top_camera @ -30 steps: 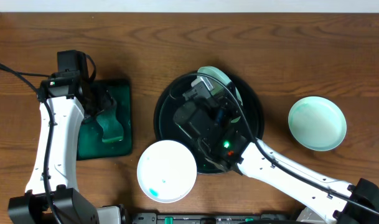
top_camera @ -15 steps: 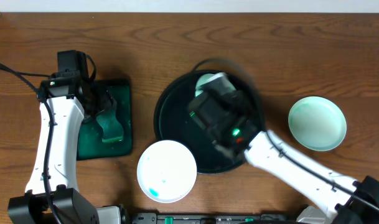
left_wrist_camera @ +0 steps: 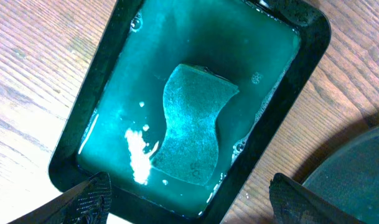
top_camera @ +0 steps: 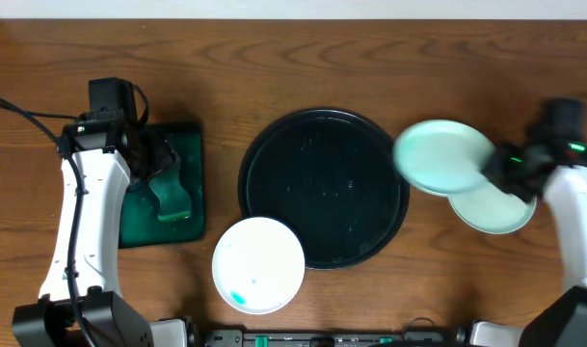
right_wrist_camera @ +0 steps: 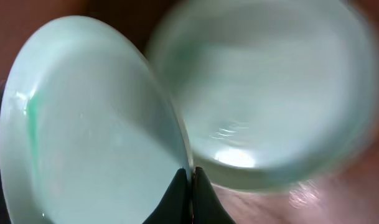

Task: Clean dirty plates on tray and stack at the side
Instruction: 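Move the right gripper back and grip the rim of the white plate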

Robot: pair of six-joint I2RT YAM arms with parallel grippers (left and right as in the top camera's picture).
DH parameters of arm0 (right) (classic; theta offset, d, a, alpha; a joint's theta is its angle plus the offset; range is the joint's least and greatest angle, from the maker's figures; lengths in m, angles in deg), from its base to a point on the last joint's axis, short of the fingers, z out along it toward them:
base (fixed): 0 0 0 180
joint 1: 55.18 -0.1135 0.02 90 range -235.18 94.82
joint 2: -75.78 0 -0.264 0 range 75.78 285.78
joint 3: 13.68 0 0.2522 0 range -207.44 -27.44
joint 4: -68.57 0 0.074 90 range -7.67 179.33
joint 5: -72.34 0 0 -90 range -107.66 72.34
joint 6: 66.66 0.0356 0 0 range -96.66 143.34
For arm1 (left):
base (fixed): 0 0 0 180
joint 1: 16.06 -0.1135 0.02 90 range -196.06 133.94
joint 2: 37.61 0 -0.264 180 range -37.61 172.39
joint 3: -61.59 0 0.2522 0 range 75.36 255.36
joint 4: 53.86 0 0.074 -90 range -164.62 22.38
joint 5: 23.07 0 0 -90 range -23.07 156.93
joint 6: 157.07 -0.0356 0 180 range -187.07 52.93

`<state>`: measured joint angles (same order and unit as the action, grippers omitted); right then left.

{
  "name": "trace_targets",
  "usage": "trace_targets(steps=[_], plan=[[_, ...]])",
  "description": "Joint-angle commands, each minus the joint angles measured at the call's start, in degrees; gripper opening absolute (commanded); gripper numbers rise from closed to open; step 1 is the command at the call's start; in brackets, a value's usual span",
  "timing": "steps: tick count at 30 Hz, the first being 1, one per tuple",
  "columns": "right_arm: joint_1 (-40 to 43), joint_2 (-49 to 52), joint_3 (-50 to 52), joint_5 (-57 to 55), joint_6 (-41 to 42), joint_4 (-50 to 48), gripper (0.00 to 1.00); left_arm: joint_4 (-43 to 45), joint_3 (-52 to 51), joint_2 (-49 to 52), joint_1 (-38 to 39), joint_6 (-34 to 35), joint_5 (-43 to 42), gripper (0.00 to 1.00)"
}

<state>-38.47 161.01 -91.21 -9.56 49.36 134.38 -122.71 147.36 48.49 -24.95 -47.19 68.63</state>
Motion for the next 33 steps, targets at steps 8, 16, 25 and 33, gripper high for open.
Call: trace_targets(steps=[8, 16, 25, 33], plan=[[18.18, 0.57, 10.62, -3.96, 1.33, -1.95, 0.07, -0.11, 1.11, -0.11, -0.04, 0.33, 0.26, 0.82], [11.52, -4.48, 6.38, 22.64, -9.9, -2.97, 0.53, -0.09, 1.11, -0.11, -0.04, 0.31, 0.26, 0.82], [-27.8, -9.09, 6.4, 19.52, -23.32, -5.81, 0.52, -0.11, 1.11, -0.11, -0.04, 0.31, 0.26, 0.82], [-60.24, 6.16, 6.14, -1.29, -24.39, -19.1, 0.55, -0.11, 1.11, -0.11, -0.04, 0.31, 0.26, 0.82]])
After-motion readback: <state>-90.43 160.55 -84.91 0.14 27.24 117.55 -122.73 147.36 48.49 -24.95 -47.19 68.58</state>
